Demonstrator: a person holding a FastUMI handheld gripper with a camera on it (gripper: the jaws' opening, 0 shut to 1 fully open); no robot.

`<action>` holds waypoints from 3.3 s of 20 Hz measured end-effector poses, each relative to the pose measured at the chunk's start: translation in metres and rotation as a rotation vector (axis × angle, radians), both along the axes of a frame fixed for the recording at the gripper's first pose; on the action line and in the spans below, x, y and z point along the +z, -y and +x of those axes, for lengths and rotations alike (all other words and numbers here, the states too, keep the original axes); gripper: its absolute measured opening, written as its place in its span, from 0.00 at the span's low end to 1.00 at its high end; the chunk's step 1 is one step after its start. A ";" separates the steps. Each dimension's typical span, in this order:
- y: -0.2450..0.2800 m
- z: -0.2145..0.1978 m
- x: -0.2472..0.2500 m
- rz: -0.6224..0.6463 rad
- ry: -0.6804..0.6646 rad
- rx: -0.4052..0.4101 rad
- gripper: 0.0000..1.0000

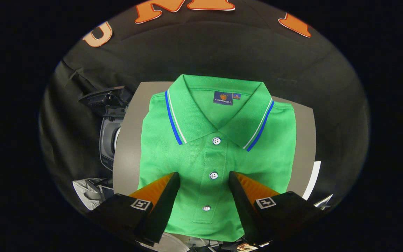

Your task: Put the clothes into the washing machine and then close the washing machine lid.

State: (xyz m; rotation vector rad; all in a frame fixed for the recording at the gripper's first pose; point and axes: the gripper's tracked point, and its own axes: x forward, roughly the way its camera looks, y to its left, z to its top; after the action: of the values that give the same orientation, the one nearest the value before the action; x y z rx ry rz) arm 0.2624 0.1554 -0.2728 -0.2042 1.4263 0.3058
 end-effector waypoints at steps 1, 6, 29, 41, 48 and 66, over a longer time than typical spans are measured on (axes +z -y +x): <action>0.004 0.001 0.001 -0.010 0.000 -0.002 0.93; 0.006 0.001 0.001 0.020 0.064 -0.026 0.60; -0.011 0.013 0.026 0.357 0.829 -0.342 0.10; -0.064 -0.048 0.134 0.602 1.064 -0.313 0.10; -0.119 -0.073 0.221 0.683 1.163 -0.233 0.10; -0.415 -0.100 0.111 0.831 0.934 0.050 0.10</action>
State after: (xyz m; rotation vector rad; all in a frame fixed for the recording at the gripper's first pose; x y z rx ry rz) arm 0.1623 0.5702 -0.1614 0.2810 0.3018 0.7044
